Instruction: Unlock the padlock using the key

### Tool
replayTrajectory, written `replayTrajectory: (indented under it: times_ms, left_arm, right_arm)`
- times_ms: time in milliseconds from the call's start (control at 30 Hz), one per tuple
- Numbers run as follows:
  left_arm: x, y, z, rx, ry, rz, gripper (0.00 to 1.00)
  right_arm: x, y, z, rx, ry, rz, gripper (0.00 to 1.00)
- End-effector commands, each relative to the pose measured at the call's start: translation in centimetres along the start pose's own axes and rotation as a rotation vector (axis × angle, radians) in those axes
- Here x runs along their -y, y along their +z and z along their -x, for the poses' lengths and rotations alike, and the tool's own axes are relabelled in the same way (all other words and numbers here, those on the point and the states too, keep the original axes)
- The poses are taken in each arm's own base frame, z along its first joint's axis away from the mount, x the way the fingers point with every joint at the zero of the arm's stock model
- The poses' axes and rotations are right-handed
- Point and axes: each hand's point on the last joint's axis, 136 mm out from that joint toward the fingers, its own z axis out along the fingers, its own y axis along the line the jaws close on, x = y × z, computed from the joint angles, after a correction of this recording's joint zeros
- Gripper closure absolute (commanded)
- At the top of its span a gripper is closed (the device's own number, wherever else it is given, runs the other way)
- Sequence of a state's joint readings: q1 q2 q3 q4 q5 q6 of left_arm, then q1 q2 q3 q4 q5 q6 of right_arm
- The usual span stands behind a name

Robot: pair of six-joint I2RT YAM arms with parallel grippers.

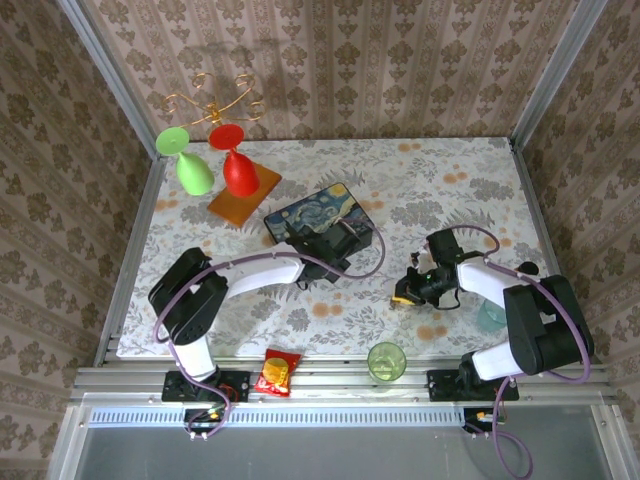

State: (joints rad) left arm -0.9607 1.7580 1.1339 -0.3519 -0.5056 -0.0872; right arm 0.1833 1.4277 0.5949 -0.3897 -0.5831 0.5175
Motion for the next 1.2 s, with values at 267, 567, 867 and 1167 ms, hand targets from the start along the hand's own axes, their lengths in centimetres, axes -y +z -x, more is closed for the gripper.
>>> replayTrajectory:
  times_ms: [267, 567, 867, 1167]
  left_arm:
    - [-0.1, 1.4, -1.6, -0.022, 0.052, -0.095, 0.05]
    - [-2.1, -2.2, 2.6, 0.126, 0.032, -0.113, 0.04]
    - [-5.1, -5.4, -2.8, 0.023, 0.017, 0.116, 0.0]
    - [-7.6, -3.9, -6.8, -0.089, -0.04, 0.26, 0.0]
  right_arm:
    - [2.1, -0.9, 1.2, 0.014, 0.019, -0.193, 0.64]
    - [1.7, -2.6, 3.9, 0.08, -0.072, -0.308, 0.56]
    - [-1.3, -6.0, 7.5, 0.289, -0.146, -0.353, 0.48]
    - [-2.9, -10.8, 10.5, 0.497, -0.168, -0.365, 0.35]
